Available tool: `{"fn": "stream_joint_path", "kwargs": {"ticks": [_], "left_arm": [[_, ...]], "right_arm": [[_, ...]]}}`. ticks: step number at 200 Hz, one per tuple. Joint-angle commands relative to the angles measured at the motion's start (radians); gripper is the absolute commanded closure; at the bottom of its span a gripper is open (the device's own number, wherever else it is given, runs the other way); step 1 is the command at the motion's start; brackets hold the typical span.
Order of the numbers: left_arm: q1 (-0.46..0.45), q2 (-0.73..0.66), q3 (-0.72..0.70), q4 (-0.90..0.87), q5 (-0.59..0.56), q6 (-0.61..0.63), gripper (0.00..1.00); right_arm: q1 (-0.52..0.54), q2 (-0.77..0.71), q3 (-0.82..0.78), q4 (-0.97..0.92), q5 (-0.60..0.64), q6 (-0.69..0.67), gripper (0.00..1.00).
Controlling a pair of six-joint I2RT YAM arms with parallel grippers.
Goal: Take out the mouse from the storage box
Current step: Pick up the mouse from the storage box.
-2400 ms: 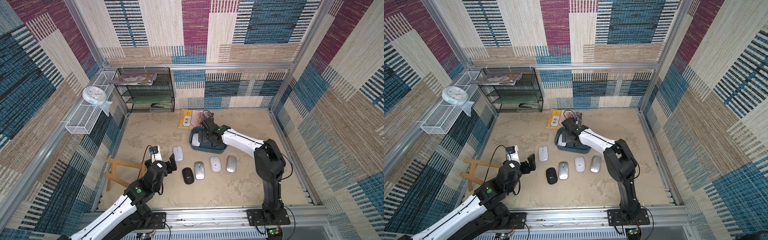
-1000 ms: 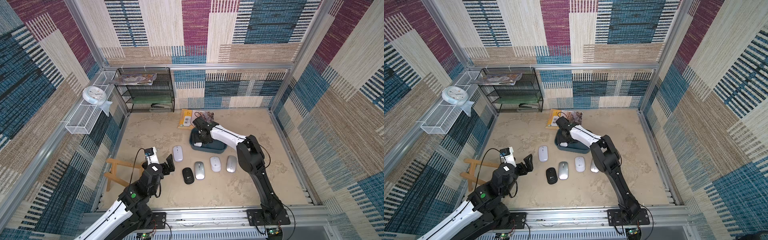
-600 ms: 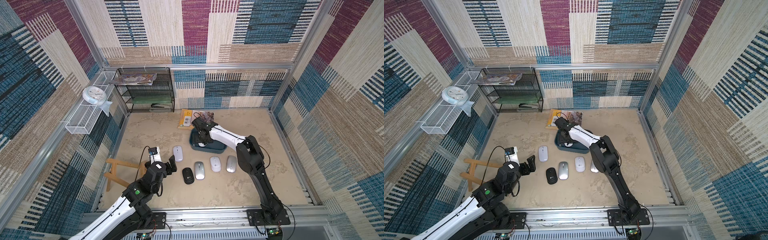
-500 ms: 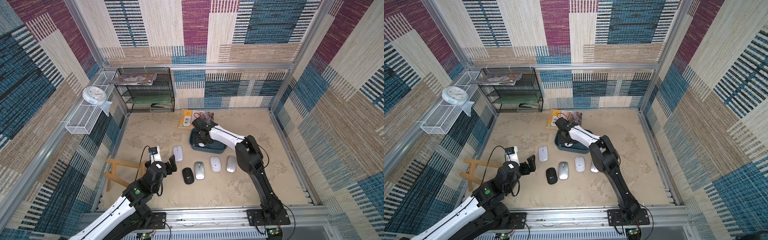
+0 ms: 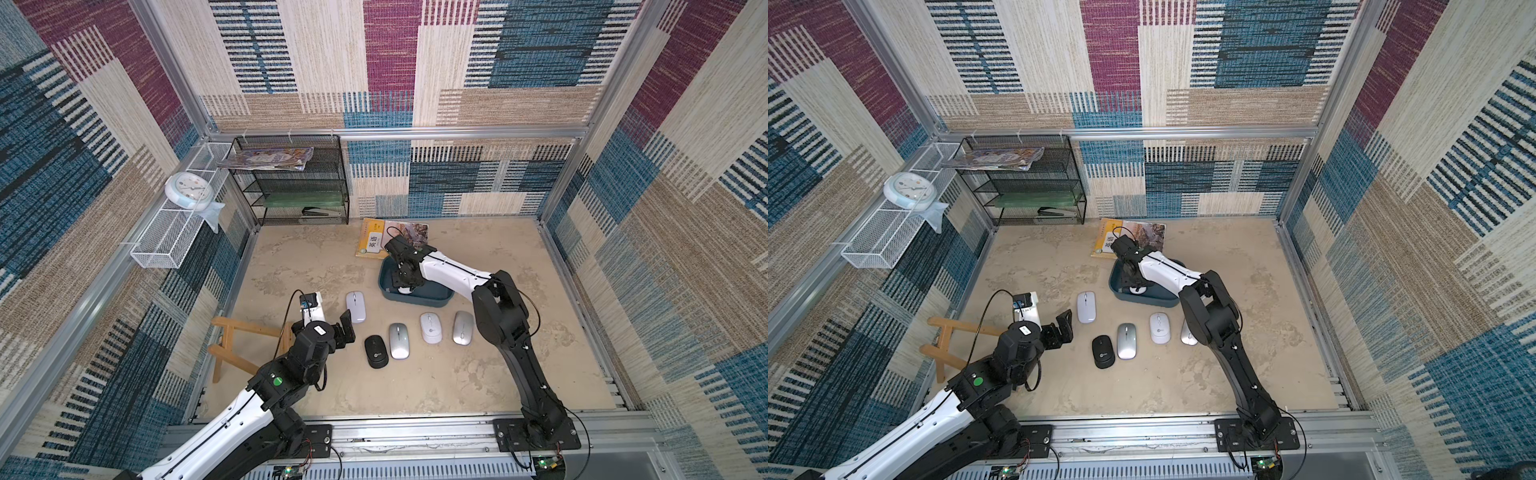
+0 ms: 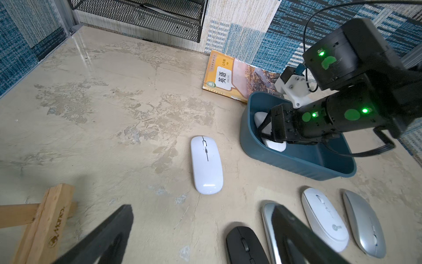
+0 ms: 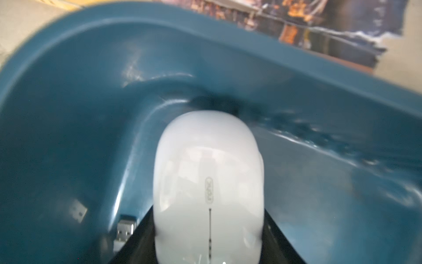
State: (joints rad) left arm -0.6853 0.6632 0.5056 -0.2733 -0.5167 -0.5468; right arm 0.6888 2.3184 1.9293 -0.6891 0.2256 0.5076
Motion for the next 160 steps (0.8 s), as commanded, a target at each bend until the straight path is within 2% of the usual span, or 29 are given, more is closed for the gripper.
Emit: {"fn": "stream_joint_path", "kwargs": {"ticks": [1, 39, 97, 160], "left_arm": [[0.001, 0.006, 0.007, 0.017, -0.004, 0.007, 0.01], [0.001, 0.012, 0.008, 0.019, -0.011, 0.01, 0.01], [0.001, 0.036, 0.013, 0.022, -0.019, 0.02, 0.01], [0.003, 0.044, 0.013, 0.019, -0.065, 0.035, 0.01]], "right_arm": [[0.001, -0.051, -0.016, 0.018, 0.006, -0.017, 0.56], [0.002, -0.148, -0.086, 0.034, 0.028, -0.017, 0.59], [-0.004, -0.343, -0.241, 0.051, 0.126, 0.01, 0.58], [-0.106, -0.568, -0.49, 0.115, 0.128, 0.005, 0.56]]}}
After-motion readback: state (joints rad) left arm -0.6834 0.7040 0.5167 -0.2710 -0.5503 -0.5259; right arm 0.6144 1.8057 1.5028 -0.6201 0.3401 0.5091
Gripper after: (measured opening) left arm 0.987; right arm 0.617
